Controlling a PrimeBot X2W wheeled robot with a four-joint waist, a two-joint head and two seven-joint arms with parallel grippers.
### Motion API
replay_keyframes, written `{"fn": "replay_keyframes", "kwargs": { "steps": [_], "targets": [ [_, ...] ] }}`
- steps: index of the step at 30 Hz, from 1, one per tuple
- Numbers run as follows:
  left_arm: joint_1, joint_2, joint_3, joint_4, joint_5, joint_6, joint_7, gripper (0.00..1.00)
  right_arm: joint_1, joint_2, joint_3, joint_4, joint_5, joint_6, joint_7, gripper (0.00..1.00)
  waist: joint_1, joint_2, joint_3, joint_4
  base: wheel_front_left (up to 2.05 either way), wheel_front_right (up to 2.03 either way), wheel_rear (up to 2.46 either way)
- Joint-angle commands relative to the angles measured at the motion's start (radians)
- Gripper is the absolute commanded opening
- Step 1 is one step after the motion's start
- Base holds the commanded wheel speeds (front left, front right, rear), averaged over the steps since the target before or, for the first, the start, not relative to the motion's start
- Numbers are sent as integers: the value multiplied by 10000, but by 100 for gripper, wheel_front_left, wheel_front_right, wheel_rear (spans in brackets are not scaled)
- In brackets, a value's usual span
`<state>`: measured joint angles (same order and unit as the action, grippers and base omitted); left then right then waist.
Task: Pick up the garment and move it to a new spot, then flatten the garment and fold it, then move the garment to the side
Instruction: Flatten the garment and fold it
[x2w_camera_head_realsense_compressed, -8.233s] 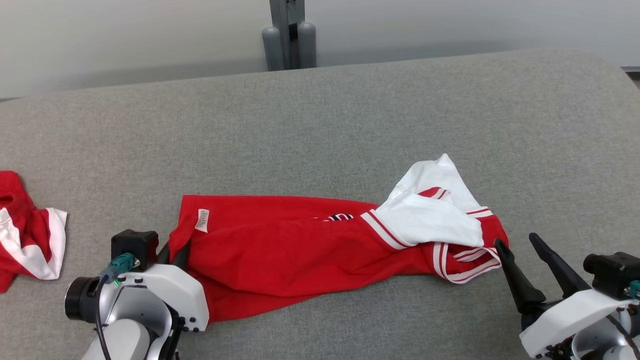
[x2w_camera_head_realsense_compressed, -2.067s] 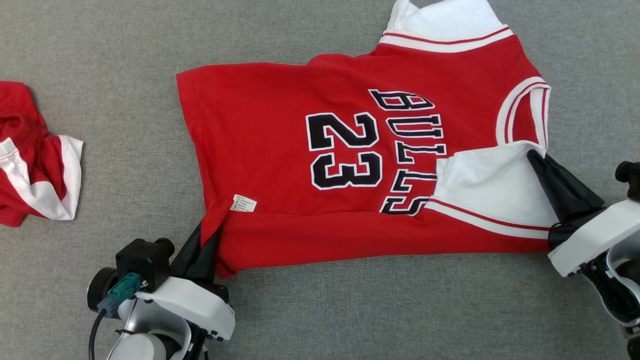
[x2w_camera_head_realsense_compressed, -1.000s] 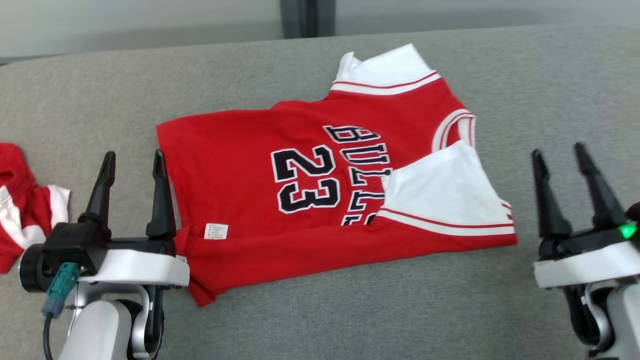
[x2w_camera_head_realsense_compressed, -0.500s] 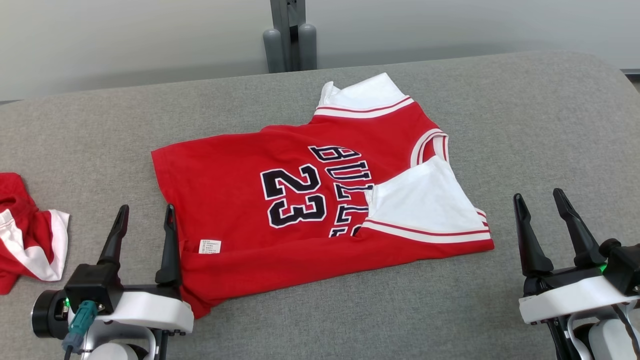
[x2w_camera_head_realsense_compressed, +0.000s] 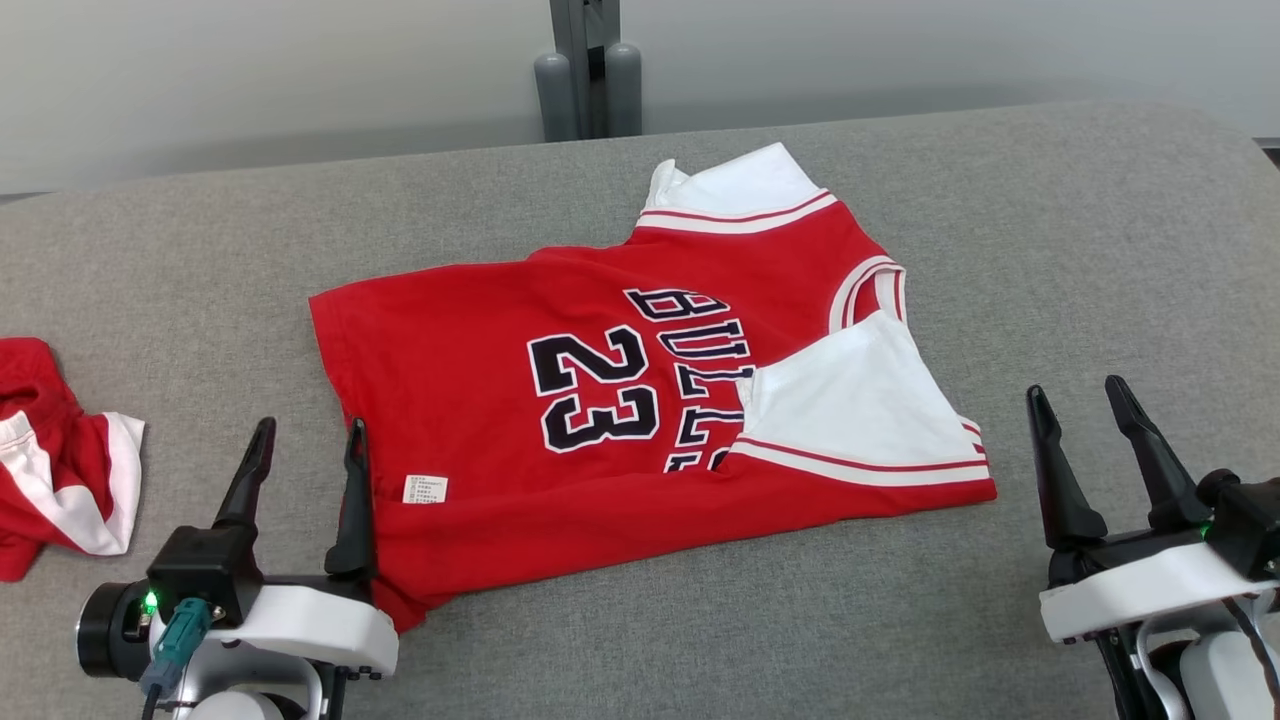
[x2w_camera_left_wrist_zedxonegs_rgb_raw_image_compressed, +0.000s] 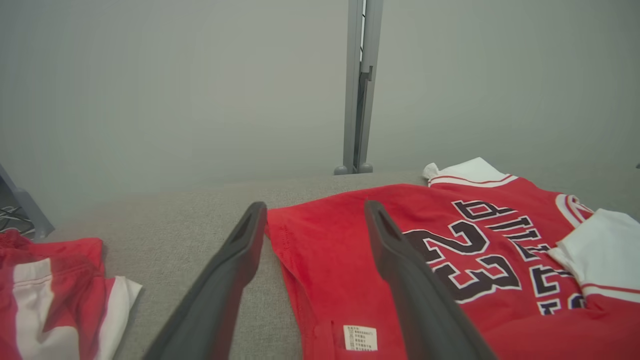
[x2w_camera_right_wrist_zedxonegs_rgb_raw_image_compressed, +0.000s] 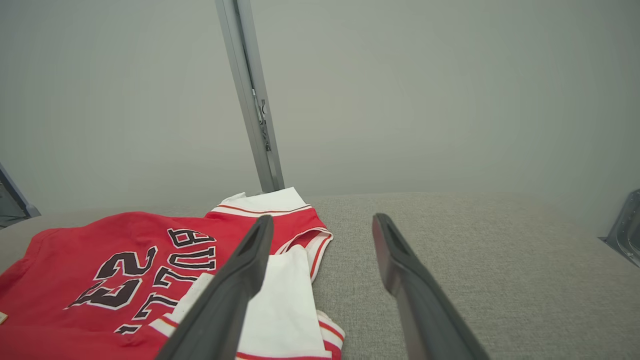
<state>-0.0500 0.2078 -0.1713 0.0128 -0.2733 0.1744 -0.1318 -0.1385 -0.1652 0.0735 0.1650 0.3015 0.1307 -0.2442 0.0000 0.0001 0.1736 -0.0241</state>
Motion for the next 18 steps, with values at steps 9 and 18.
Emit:
{"fn": "replay_keyframes", "kwargs": {
  "steps": [9, 18],
  "targets": [
    [-194, -257, -381, 462, -228, -105, 279, 100, -619, -244, 190, 1032, 282, 2, 410, 100, 0, -1, 780, 330, 0, 0, 0],
    [-284, -654, -521, 1640, -744, -407, 110, 100, -1219, -367, 732, 2359, 763, 2, 345, 100, 0, -1, 1578, 597, 0, 0, 0]
  ]
}}
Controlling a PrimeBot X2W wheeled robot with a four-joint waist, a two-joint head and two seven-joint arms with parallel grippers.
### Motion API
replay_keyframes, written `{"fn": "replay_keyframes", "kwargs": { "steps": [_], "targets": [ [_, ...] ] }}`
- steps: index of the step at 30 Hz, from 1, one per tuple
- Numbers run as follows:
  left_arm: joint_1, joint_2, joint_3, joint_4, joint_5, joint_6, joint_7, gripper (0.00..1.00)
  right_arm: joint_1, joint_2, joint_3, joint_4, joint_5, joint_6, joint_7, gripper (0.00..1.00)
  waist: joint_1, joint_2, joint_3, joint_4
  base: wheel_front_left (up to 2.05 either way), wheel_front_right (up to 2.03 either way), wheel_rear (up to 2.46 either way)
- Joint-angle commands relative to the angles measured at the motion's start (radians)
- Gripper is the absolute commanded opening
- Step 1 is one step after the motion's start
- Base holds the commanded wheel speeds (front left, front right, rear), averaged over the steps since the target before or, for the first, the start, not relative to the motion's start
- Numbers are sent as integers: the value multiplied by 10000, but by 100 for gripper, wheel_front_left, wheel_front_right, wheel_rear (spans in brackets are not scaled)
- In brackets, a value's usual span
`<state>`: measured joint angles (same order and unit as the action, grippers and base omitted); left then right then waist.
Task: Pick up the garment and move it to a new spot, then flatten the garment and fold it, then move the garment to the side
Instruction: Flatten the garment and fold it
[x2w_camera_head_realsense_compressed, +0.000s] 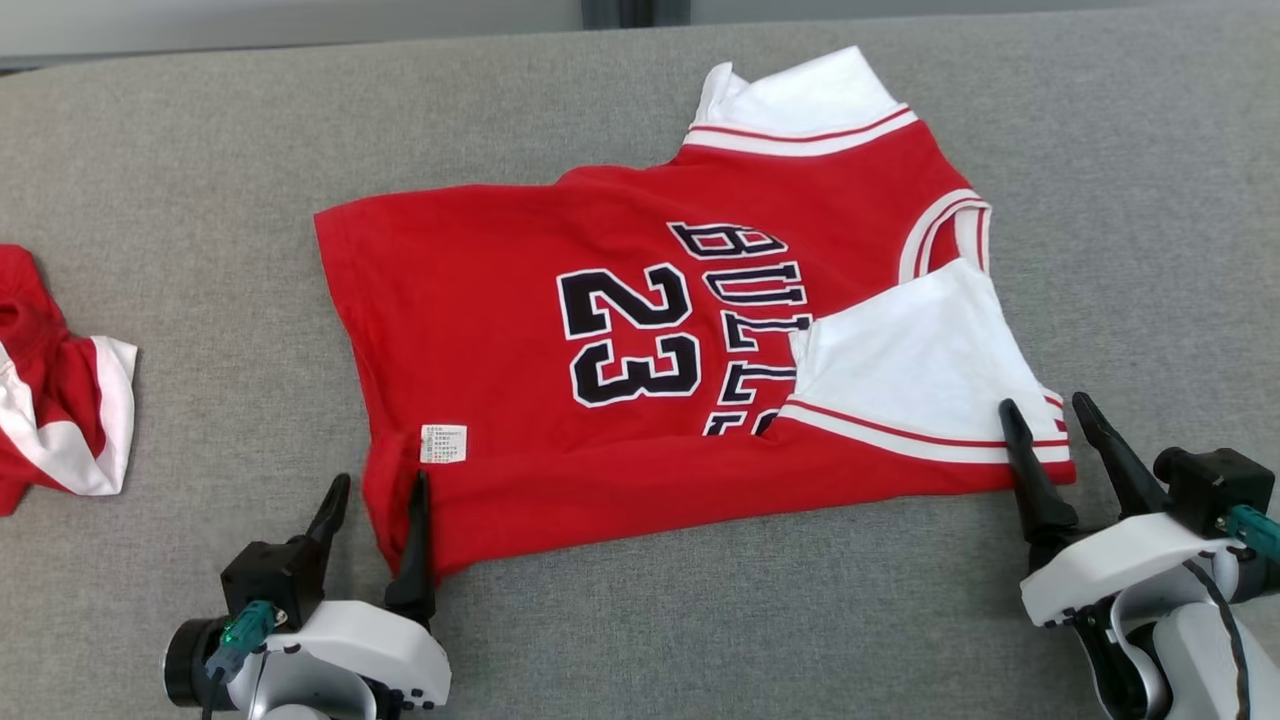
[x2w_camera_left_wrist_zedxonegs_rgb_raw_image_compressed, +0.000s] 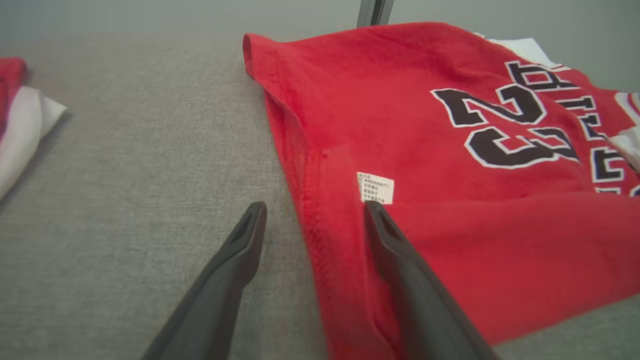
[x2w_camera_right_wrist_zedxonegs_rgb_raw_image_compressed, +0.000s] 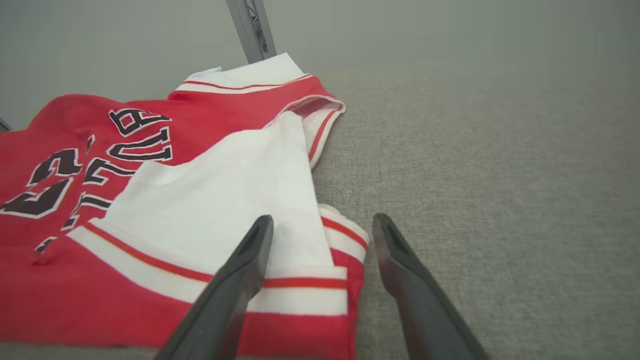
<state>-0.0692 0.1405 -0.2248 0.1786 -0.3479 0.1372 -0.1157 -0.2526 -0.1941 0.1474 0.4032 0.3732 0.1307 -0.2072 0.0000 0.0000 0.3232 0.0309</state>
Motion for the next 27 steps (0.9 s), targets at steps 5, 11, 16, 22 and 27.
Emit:
{"fn": "replay_keyframes", "kwargs": {
  "steps": [5, 11, 16, 22, 27],
  "targets": [
    [-24, -129, -16, 390, -387, -169, 89, 100, -357, -127, 315, 638, 416, 2, 81, 100, 0, 0, 247, 87, 0, 0, 0],
    [-134, -163, -61, 737, -801, -409, 670, 0, -589, -239, 779, 980, 1009, 2, 410, 0, 0, 0, 308, 118, 0, 0, 0],
    [-10, 25, 114, 640, -1254, -601, 1080, 0, -391, -433, 989, 667, 1607, 1, 408, 0, 0, 0, 214, 162, 0, 0, 0],
    [531, 453, 287, -224, -1524, -644, 1578, 0, 930, -614, 664, -772, 2135, 1, 424, 0, 0, 0, -147, 200, 0, 0, 0],
    [948, 729, 382, -732, -1567, -493, 1927, 0, 1991, -384, 341, -1621, 1995, -1, 618, 0, 0, 0, -310, 112, 0, 0, 0]
  ]
}}
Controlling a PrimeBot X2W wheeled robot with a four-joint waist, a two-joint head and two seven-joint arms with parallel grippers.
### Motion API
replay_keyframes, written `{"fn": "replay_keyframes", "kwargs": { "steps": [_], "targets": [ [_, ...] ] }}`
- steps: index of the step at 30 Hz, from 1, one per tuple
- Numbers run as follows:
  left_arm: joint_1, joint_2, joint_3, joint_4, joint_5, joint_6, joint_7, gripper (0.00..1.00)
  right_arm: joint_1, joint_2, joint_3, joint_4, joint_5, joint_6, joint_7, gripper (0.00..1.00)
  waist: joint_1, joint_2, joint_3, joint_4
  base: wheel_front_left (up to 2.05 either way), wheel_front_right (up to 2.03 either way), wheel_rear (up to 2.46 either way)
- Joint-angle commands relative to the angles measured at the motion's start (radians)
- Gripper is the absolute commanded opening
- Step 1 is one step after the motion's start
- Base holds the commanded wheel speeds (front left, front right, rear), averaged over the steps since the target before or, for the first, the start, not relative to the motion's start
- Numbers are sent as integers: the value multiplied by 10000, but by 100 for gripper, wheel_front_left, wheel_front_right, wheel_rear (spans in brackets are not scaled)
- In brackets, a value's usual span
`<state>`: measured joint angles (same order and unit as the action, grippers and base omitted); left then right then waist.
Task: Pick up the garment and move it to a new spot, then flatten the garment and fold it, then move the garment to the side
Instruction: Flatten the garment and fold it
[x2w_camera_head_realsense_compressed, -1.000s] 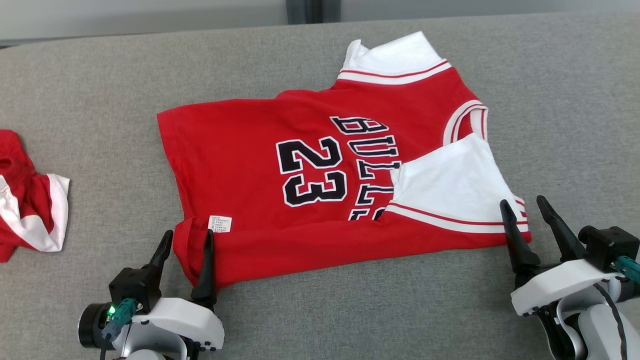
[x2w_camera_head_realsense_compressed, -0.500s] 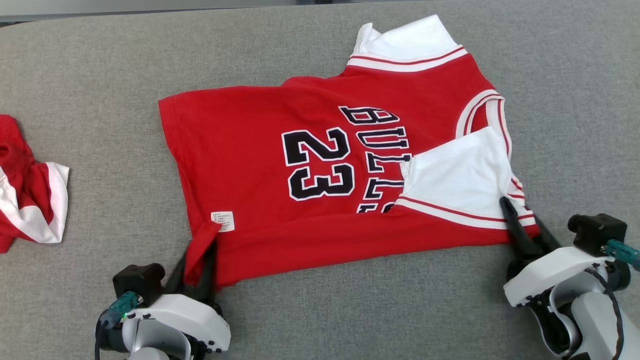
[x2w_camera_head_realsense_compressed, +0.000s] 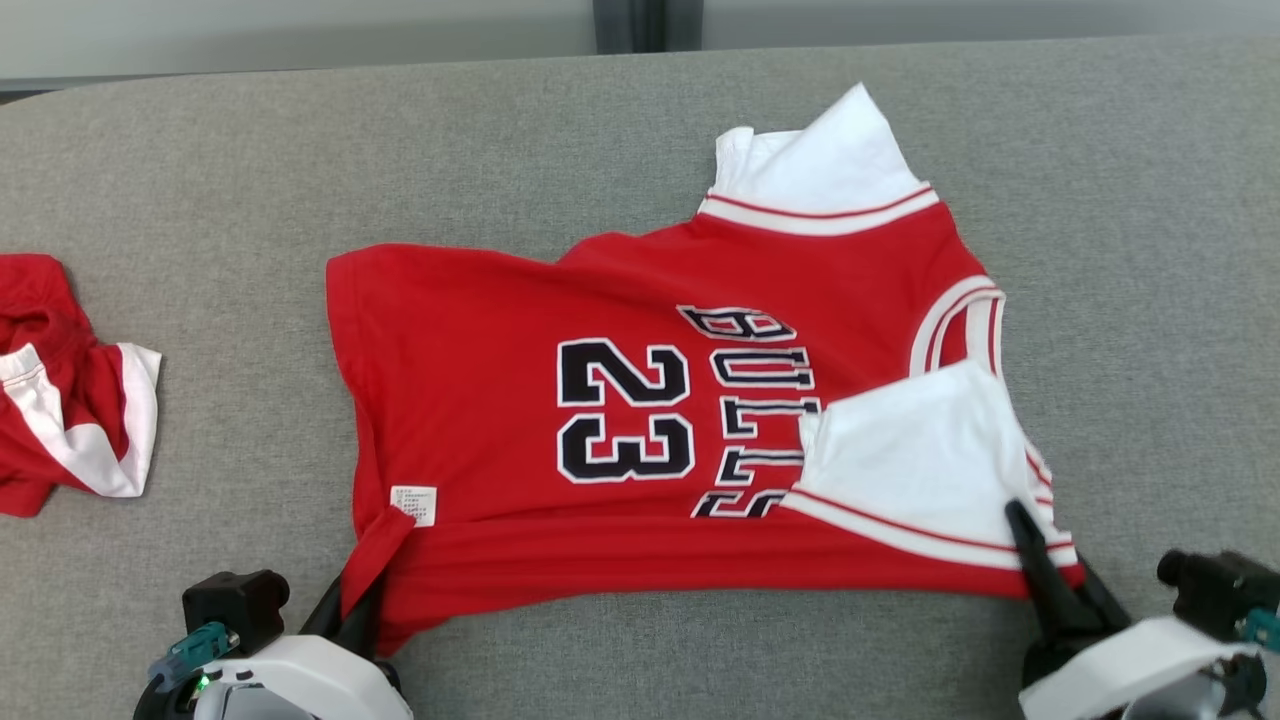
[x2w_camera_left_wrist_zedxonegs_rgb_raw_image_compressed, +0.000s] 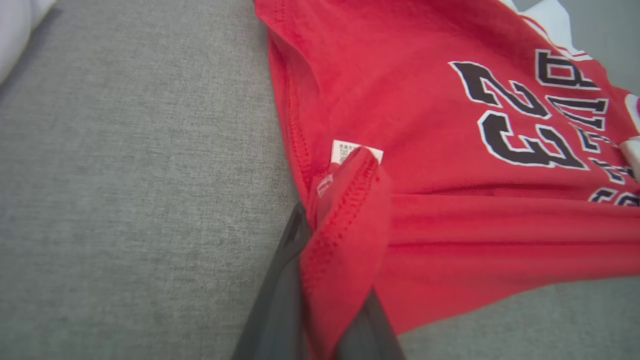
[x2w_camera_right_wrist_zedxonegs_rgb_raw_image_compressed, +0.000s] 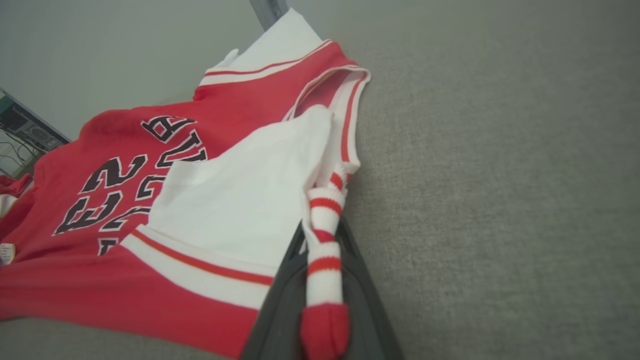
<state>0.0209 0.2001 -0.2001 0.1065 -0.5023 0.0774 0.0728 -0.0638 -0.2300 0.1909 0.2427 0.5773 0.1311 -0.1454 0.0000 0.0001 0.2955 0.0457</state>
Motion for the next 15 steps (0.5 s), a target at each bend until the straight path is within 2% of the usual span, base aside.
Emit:
{"fn": "replay_keyframes", "kwargs": {
  "steps": [1, 5, 6, 7, 8, 15],
  "targets": [
    [128, 176, 142, -103, -37, 138, 109, 0, 333, 89, -176, -203, -67, -5, 83, 0, 0, -1, -68, -62, 0, 0, 0],
    [398, 324, 89, -550, 40, 367, 523, 0, 930, 611, -397, -622, -95, -3, 366, 0, 0, -1, -126, -206, 0, 0, 0],
    [416, 354, 93, -647, 90, 429, 573, 4, 969, 698, -426, -669, -101, -3, 425, 77, 0, -1, -133, -241, 0, 0, 0],
    [457, 342, 94, -712, 94, 503, 632, 70, 999, 752, -444, -704, -150, -3, 472, 100, 0, -1, -145, -271, 0, 0, 0],
    [470, 352, 86, -786, 170, 550, 622, 100, 1009, 802, -480, -738, -167, -3, 481, 100, 0, -1, -170, -298, 0, 0, 0],
    [279, 302, 329, -1528, 496, 994, -38, 100, 777, 795, -1361, -1377, -637, 0, -31, 100, 0, -1, -394, -382, 0, 0, 0]
  ]
}}
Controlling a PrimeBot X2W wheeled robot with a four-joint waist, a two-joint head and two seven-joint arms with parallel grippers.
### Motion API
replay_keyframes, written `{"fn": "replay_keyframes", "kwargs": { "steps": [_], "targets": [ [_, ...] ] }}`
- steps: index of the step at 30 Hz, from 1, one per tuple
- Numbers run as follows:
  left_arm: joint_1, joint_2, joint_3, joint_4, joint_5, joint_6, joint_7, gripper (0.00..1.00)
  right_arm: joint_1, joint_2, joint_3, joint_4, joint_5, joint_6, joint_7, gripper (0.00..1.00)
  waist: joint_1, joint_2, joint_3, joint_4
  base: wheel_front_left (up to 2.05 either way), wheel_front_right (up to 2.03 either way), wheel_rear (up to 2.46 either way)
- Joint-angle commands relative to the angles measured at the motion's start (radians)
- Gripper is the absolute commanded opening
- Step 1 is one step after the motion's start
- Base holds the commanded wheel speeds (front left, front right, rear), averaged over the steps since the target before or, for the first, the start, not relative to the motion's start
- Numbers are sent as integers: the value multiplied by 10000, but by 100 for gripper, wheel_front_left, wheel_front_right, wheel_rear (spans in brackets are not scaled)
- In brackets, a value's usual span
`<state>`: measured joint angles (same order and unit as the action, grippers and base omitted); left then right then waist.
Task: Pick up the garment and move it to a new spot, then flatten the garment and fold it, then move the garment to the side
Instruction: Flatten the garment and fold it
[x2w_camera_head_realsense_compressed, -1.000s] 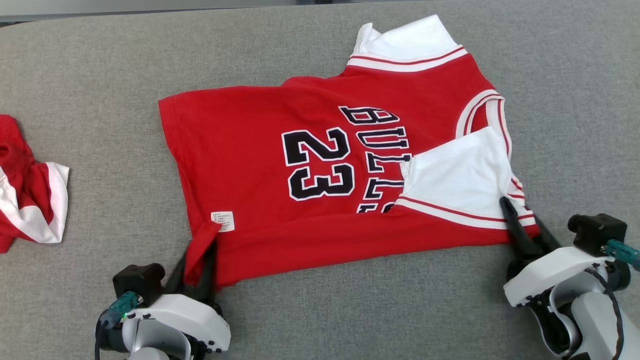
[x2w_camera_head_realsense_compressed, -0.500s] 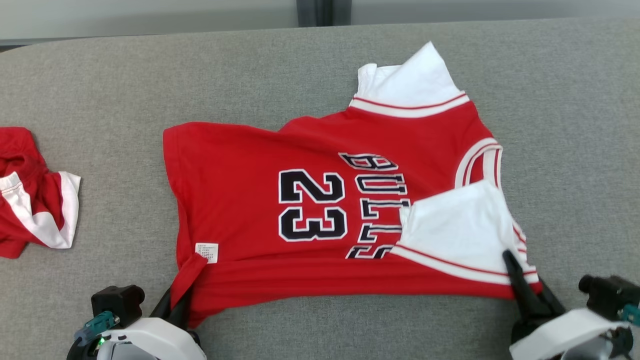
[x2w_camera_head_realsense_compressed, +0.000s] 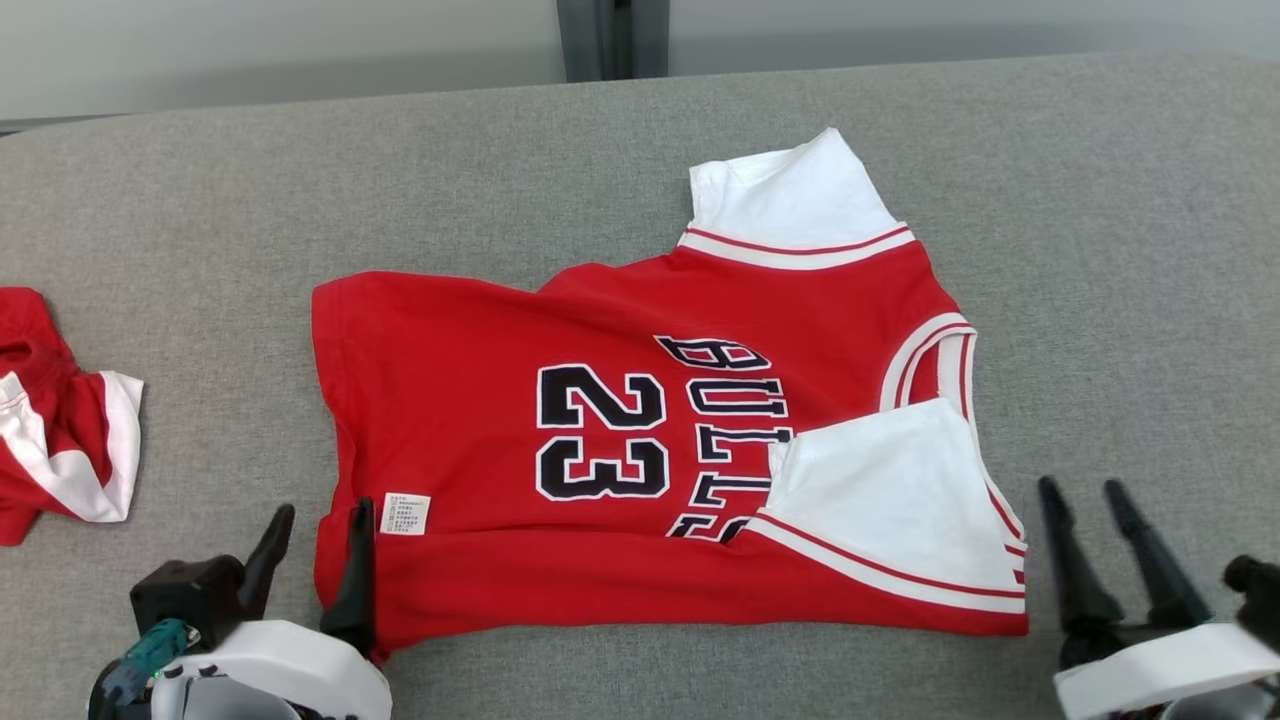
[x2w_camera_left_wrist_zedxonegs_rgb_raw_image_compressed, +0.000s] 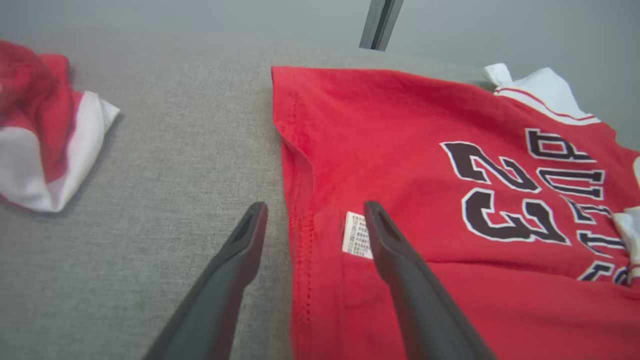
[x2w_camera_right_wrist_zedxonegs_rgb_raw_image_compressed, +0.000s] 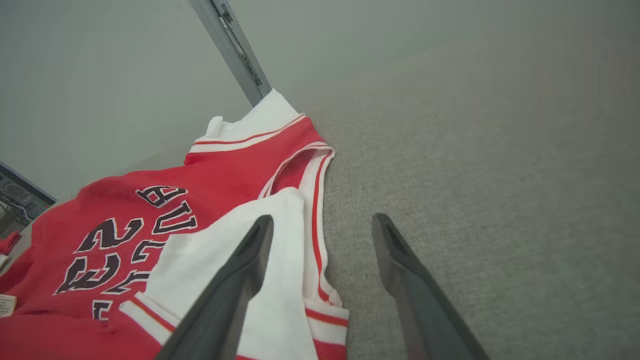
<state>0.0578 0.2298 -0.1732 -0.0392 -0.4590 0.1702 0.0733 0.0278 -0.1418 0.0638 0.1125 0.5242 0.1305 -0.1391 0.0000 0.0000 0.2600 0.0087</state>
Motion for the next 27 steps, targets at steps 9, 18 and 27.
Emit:
{"fn": "replay_keyframes", "kwargs": {
  "steps": [9, 18, 27],
  "targets": [
    [-1107, 5, -21, -987, 775, 303, -821, 100, -1057, -185, -1040, -1261, -1629, 6, -355, 100, 0, 0, -311, 36, 0, 0, 0],
    [-1562, 213, -227, -895, 1441, 483, -1190, 100, -1132, -30, -724, -1880, -2292, 6, 248, 100, 0, 0, -662, 96, 0, 0, 0],
    [-1403, 201, -320, -651, 1344, 467, -1176, 100, -904, 225, -710, -1837, -2257, 6, 321, 100, 0, 0, -731, 142, 0, 0, 0]
  ]
}}
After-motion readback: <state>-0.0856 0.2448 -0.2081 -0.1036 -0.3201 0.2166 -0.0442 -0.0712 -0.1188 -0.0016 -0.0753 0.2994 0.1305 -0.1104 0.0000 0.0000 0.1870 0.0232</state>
